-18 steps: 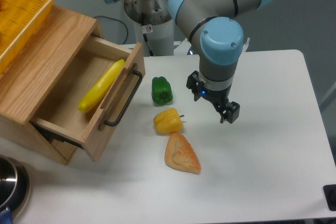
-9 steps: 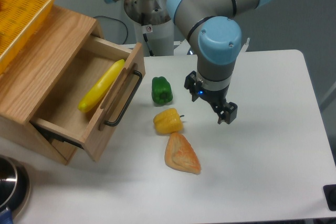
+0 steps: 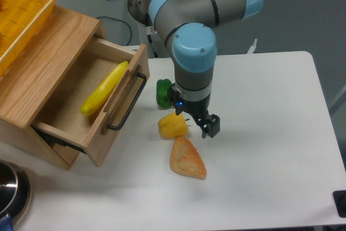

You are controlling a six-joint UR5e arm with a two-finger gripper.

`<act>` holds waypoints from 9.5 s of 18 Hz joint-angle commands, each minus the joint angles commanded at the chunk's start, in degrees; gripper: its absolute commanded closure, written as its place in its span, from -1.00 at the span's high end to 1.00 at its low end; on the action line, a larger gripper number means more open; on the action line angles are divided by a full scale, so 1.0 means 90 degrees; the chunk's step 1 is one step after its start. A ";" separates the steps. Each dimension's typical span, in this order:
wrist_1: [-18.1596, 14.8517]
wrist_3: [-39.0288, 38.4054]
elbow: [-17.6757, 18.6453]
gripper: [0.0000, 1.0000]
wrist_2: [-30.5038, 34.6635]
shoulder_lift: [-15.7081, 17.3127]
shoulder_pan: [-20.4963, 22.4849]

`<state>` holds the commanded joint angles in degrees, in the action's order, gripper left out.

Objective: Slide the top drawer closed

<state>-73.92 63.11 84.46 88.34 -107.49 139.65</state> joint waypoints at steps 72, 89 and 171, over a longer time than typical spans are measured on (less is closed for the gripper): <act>-0.0771 -0.1329 0.0381 -1.00 -0.1358 0.0879 -0.0976; -0.0771 -0.1670 0.0381 -1.00 -0.1446 0.0869 -0.1337; 0.0167 0.4235 0.0225 1.00 -0.0139 0.0010 0.2597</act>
<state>-72.42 101.22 86.48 87.09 -107.40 163.03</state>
